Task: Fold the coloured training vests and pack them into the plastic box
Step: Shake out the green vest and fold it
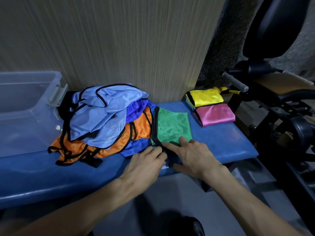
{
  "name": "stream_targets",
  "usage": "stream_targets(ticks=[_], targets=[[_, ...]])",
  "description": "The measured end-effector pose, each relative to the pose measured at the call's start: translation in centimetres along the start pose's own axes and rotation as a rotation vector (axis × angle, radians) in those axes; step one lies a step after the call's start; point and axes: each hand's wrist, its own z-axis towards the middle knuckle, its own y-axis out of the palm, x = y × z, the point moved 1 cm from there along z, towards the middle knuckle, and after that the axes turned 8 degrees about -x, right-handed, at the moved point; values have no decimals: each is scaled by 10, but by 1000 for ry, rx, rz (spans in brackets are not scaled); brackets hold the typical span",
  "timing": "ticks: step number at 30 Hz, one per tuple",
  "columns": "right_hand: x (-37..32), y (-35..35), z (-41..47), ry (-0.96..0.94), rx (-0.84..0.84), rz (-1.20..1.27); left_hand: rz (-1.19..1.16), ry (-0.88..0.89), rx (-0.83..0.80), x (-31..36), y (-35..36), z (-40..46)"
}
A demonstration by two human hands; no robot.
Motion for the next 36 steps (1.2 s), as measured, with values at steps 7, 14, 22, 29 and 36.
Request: stream_targets(ticks=[7, 14, 22, 29, 36], targets=[[-1, 0, 8, -7, -46, -34, -278, 113, -127, -40, -28, 28], [8, 4, 8, -71, 31, -12, -431, -183, -200, -58, -11, 75], [43, 27, 5, -163, 195, 239, -484, -165, -39, -63, 1, 74], [73, 48, 13, -281, 248, 568, -553, -175, 37, -71, 15, 65], [83, 51, 24, -297, 214, 689, -587, -24, -298, -84, 1, 52]])
